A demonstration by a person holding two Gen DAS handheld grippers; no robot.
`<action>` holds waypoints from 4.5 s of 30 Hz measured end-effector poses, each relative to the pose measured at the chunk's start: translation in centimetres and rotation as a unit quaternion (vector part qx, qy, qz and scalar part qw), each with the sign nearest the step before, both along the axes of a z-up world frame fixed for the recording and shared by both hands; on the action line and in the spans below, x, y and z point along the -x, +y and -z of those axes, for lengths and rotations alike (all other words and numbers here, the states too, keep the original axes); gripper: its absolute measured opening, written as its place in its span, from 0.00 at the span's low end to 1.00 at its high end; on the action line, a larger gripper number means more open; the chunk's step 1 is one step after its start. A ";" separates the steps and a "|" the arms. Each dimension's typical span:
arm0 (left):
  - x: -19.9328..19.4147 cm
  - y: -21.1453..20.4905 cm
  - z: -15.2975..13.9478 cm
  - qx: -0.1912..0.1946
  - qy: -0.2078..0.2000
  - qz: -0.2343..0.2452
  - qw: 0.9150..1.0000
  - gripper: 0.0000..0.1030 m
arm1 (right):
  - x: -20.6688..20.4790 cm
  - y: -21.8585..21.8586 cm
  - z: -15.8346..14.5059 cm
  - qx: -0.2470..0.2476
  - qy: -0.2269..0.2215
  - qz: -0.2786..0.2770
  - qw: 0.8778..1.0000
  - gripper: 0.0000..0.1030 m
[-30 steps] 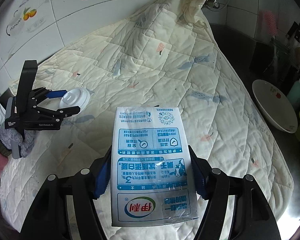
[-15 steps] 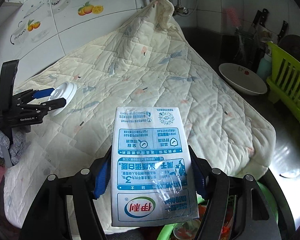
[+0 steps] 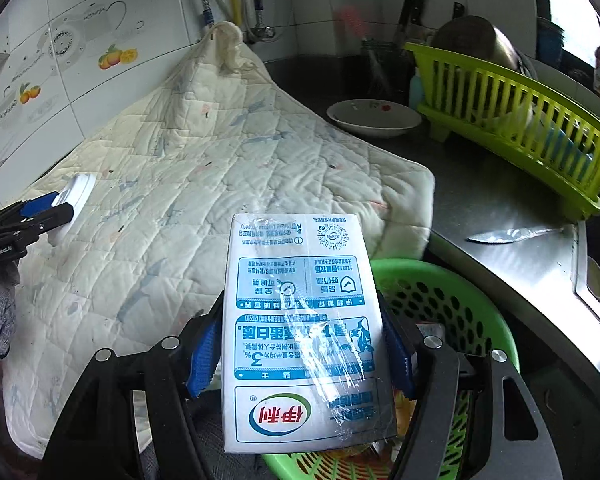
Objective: Collect trash
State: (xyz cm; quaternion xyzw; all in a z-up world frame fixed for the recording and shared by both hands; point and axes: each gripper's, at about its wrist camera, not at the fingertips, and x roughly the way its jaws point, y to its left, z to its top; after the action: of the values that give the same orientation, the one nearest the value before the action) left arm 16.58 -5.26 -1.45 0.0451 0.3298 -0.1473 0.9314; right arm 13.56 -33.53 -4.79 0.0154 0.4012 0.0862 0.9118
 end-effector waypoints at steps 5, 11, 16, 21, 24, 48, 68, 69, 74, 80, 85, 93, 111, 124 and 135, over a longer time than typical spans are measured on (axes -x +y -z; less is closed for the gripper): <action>2.0 -2.9 -0.8 0.000 -0.019 0.027 0.999 0.79 | 1.3 -3.3 0.1 0.008 0.004 0.045 0.999 0.64; 3.4 -5.5 -1.2 0.008 -0.020 0.053 0.998 0.79 | 1.5 -5.5 1.0 0.014 0.009 0.082 0.997 0.64; 4.0 -7.3 -1.3 0.013 -0.020 0.074 0.997 0.79 | 1.4 -6.5 1.8 0.009 0.012 0.102 0.995 0.69; 4.0 -9.4 -0.8 0.016 -0.012 0.093 0.995 0.79 | 2.3 -7.4 1.6 -0.005 0.002 0.120 0.993 0.74; 4.1 -10.7 -0.5 0.020 -0.007 0.106 0.994 0.79 | 3.2 -7.5 1.1 -0.002 -0.006 0.119 0.993 0.74; 3.7 -17.1 1.5 0.027 0.033 0.149 0.988 0.80 | 11.1 -6.8 -0.4 0.037 -0.029 0.178 0.983 0.89; 2.8 -19.5 3.4 0.045 0.059 0.167 0.983 0.89 | 13.0 -8.0 0.0 0.004 -0.027 0.202 0.979 0.89; 2.8 -19.4 3.5 0.047 0.061 0.168 0.983 0.90 | 13.1 -8.0 0.0 0.003 -0.027 0.203 0.979 0.89; 3.0 -18.8 3.6 0.049 0.063 0.166 0.983 0.90 | 13.2 -7.9 0.4 -0.004 -0.022 0.203 0.979 0.89; 3.9 -17.4 2.4 0.036 0.038 0.152 0.987 0.91 | 13.2 -7.5 0.3 -0.012 -0.025 0.200 0.979 0.89; 4.7 -15.9 1.2 0.023 0.014 0.137 0.990 0.93 | 13.1 -6.9 0.0 -0.013 -0.029 0.194 0.980 0.89; 5.8 -12.5 -0.3 -0.001 -0.018 0.097 0.995 0.95 | 13.1 -5.6 -1.0 -0.016 -0.042 0.182 0.982 0.90; 7.8 -5.2 -1.2 -0.001 -0.049 0.012 0.999 0.95 | 12.0 -2.2 -3.3 -0.027 -0.062 0.147 0.987 0.90; 8.4 -2.3 -1.4 0.011 -0.055 -0.027 0.998 0.95 | 11.8 -0.6 -4.1 -0.029 -0.068 0.128 0.989 0.91; 8.9 -1.8 -1.5 0.016 -0.058 -0.033 0.998 0.95 | 12.0 0.3 -4.3 -0.032 -0.075 0.116 0.990 0.91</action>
State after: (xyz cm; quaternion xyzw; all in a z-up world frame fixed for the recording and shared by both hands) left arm 7.71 -7.02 0.03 0.0276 0.2744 -0.1188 0.9538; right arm 1.60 -33.26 -0.46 0.0848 0.3246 -0.0063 0.9420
